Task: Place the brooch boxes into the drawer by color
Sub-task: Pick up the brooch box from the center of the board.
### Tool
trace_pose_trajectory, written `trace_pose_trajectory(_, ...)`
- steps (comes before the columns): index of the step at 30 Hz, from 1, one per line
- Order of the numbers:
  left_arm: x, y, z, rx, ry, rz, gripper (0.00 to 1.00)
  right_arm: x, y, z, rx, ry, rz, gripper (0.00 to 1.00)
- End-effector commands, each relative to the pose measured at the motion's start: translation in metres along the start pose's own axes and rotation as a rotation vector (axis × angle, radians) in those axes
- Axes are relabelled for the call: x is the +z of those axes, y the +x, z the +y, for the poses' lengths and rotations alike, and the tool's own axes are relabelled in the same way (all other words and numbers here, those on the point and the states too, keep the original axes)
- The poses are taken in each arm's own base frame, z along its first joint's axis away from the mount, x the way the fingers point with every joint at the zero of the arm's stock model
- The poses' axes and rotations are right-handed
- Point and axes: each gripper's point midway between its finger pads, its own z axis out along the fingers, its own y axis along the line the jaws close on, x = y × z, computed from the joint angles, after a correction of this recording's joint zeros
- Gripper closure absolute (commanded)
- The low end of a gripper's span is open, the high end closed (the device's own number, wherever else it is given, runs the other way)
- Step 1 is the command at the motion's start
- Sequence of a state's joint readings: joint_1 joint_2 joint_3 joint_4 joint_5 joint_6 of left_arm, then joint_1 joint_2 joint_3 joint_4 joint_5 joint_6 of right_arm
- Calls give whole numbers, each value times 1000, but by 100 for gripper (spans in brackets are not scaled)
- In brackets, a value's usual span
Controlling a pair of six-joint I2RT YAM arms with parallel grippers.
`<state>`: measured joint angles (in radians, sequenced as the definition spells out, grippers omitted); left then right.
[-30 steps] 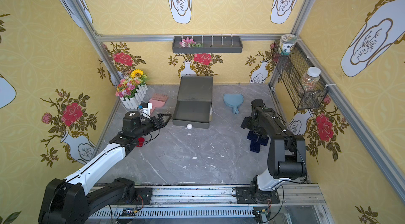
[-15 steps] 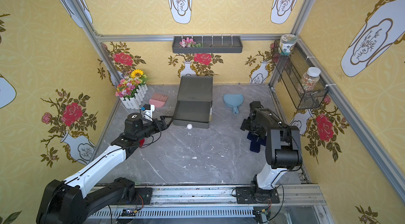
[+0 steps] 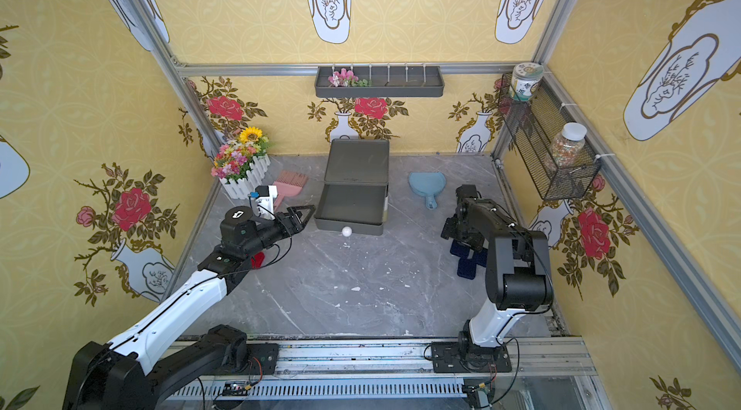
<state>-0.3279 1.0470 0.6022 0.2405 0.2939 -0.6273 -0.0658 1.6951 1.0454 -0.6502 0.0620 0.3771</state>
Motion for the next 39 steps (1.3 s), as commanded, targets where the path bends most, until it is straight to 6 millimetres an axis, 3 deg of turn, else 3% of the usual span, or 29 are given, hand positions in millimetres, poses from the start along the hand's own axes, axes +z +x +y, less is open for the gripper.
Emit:
trace_pose_trajectory(1,6,-1,-19,-5,100,25,15,3,-2,-2,-11,12,-11,17)
trace_pose_trajectory(14,19,9,-26,-19,137,82,24,6,2,2,-15,4,-6,19)
trace_pose_trajectory(24,19,17,-33,-28,150,98,23,10,4,8,-29,-6,4,20)
trace_pose_trajectory(29,15,16,-37,-24,150,79,17,12,6,12,-43,-7,11,27)
trace_pose_trajectory(33,12,11,-34,-12,122,44,0,14,8,14,-54,-10,17,36)
trace_pose_trajectory(39,3,-4,-37,14,93,-16,0,15,10,14,-59,-8,21,54)
